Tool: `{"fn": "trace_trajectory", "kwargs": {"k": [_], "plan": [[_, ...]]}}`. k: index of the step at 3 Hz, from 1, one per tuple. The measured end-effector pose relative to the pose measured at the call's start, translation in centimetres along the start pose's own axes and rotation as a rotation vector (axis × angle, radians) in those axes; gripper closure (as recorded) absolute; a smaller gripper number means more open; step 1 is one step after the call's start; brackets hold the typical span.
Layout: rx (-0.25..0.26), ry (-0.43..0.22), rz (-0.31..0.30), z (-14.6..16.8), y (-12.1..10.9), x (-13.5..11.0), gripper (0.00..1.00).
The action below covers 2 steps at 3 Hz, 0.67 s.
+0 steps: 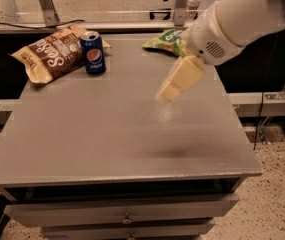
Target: Knock pepsi can over
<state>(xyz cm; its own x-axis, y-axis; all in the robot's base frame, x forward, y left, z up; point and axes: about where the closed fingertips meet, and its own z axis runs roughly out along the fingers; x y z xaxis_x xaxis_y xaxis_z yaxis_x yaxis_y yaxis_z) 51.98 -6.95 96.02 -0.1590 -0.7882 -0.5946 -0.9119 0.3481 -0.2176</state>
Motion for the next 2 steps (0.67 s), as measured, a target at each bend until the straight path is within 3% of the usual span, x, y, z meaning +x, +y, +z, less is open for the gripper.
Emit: {"fn": "trace_trajectory", "kwargs": {"k": [1,2], "plan": [[0.033,-0.04,0.0,0.27,-0.8,-1.3,0.0],[0.033,-0.04,0.0,0.26,-0.79,-1.31,0.0]]}}
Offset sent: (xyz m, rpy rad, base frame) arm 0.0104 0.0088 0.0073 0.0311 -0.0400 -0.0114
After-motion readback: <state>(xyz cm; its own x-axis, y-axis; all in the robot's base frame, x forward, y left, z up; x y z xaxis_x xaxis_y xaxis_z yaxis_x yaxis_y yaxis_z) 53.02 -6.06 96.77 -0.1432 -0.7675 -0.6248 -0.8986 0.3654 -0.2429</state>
